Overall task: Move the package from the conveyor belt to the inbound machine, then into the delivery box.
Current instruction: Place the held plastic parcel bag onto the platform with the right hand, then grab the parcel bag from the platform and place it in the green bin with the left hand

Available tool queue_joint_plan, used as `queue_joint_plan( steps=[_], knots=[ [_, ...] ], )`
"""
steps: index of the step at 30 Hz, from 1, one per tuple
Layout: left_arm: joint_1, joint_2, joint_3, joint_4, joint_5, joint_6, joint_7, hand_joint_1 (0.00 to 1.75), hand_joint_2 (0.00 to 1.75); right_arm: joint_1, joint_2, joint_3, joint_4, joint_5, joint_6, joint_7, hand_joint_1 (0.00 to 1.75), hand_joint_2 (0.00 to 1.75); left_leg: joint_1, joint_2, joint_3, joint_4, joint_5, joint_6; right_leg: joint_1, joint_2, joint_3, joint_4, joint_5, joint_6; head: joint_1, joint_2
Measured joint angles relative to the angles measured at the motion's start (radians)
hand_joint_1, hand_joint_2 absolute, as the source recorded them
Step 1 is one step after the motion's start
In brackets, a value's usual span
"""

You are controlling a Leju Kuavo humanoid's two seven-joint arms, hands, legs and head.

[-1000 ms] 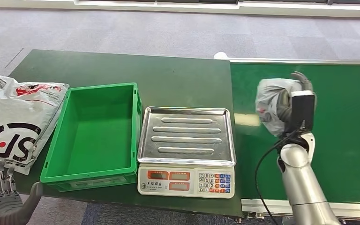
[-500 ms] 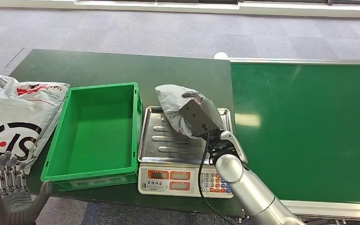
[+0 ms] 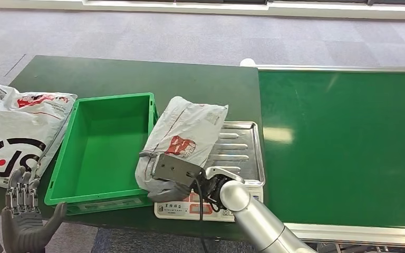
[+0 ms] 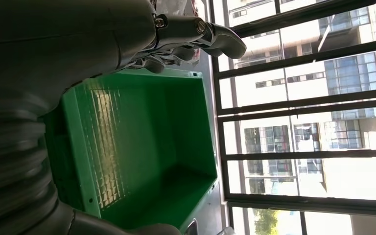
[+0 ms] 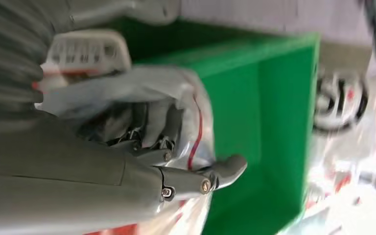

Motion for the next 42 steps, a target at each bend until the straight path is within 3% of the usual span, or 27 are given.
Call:
queue_joint_plan(
  steps=[2, 6, 11, 13, 17, 22, 26, 32, 35, 38, 40, 42],
  knots=[
    [-0.003, -0.001, 0.0, 0.0, 0.0, 0.0, 0.0, 0.0, 1.75, 0.004, 0.006, 0.011, 0.0, -0.012, 0.009, -0.001, 0.0, 1.75, 0.0, 0.0, 0.0, 0.0, 0.0, 0.0, 0.0, 0.0, 0.0, 0.0, 0.0, 0.0, 0.0, 0.0],
    [-0.004, -0.002, 0.0, 0.0, -0.004, 0.001, -0.005, 0.0, 1.75, 0.004, 0.008, 0.032, -0.001, -0.048, 0.053, -0.021, 0.0, 0.0, 0.0, 0.001, 0.0, 0.0, 0.0, -0.001, 0.0, 0.001, 0.0, 0.0, 0.0, -0.001, 0.0, 0.0],
    [-0.009, 0.006, -0.023, -0.001, -0.056, 0.04, -0.005, 0.0, 1.75, 0.002, 0.007, 0.085, -0.028, -0.085, 0.082, -0.028, 0.0, 0.0, 0.0, 0.002, 0.0, 0.0, 0.0, -0.001, 0.0, 0.002, -0.001, 0.0, 0.0, -0.002, 0.0, 0.0],
    [-0.012, 0.023, -0.056, -0.001, -0.093, 0.077, 0.015, 0.0, 1.75, -0.005, 0.002, 0.106, -0.044, -0.047, 0.011, 0.017, 0.0, 0.0, 0.0, 0.002, 0.001, 0.0, 0.0, -0.001, 0.001, 0.001, -0.001, 0.0, 0.0, -0.002, 0.0, 0.0],
    [-0.034, 0.072, -0.15, 0.002, -0.183, 0.106, 0.077, 0.0, 1.75, -0.02, -0.034, 0.125, -0.07, 0.159, -0.21, 0.131, 0.0, 0.0, 0.0, 0.001, 0.001, 0.0, 0.001, -0.002, 0.0, 0.0, -0.002, 0.0, 0.001, -0.002, 0.0, 0.0],
    [-0.101, 0.116, -0.262, 0.018, -0.236, 0.092, 0.135, 0.0, 1.75, 0.008, -0.097, 0.11, -0.125, 0.204, -0.262, 0.112, 0.0, 0.0, 0.0, 0.002, 0.0, 0.001, 0.001, -0.001, -0.001, 0.001, -0.001, 0.0, 0.003, -0.001, 0.0, 0.0],
    [-0.123, 0.134, -0.303, 0.026, -0.252, 0.094, 0.149, 0.0, 1.75, 0.027, -0.121, 0.096, -0.158, 0.228, -0.285, 0.105, 0.0, 0.0, -0.001, 0.004, 0.0, 0.001, 0.001, -0.001, -0.001, 0.003, -0.002, 0.0, 0.003, -0.002, 0.0, 0.0],
    [-0.19, 0.154, -0.386, 0.032, -0.462, 0.133, 0.279, 0.0, 1.75, 0.146, -0.158, -0.005, -0.335, 0.488, -0.576, 0.079, 0.0, 0.0, -0.001, 0.0, -0.002, 0.001, 0.001, -0.001, 0.0, -0.001, -0.003, 0.0, 0.003, -0.002, 0.0, 0.0],
    [-0.241, 0.158, -0.449, 0.032, -0.566, 0.149, 0.357, 0.0, 1.75, 0.243, -0.168, -0.094, -0.472, 0.583, -0.797, -0.022, 0.0, 0.0, -0.001, 0.0, -0.003, 0.001, 0.001, -0.001, -0.001, -0.001, -0.003, 0.0, 0.003, -0.002, 0.0, 0.0],
    [-0.297, 0.161, -0.518, 0.035, -0.64, 0.135, 0.435, 0.0, 1.75, 0.327, -0.164, -0.172, -0.591, 0.537, -1.06, -0.239, 0.0, 0.0, -0.001, 0.0, -0.003, 0.001, 0.001, -0.001, -0.002, -0.001, -0.004, 0.0, 0.003, -0.002, 0.0, 0.0],
    [-0.338, 0.162, -0.566, 0.047, -0.678, 0.108, 0.488, 0.0, 1.75, 0.373, -0.142, -0.228, -0.659, 0.491, -1.145, -0.394, 0.0, 0.0, -0.001, 0.0, -0.003, 0.001, 0.001, -0.001, -0.002, 0.0, -0.004, -0.001, 0.003, -0.002, 0.0, 0.0],
    [-0.374, 0.162, -0.611, 0.066, -0.7, 0.092, 0.521, 0.0, 1.75, 0.404, -0.114, -0.285, -0.714, 0.463, -1.163, -0.481, 0.0, 0.0, -0.001, 0.002, -0.003, 0.001, 0.0, -0.001, -0.001, 0.001, -0.004, -0.001, 0.003, -0.002, 0.0, 0.0]
  ],
)
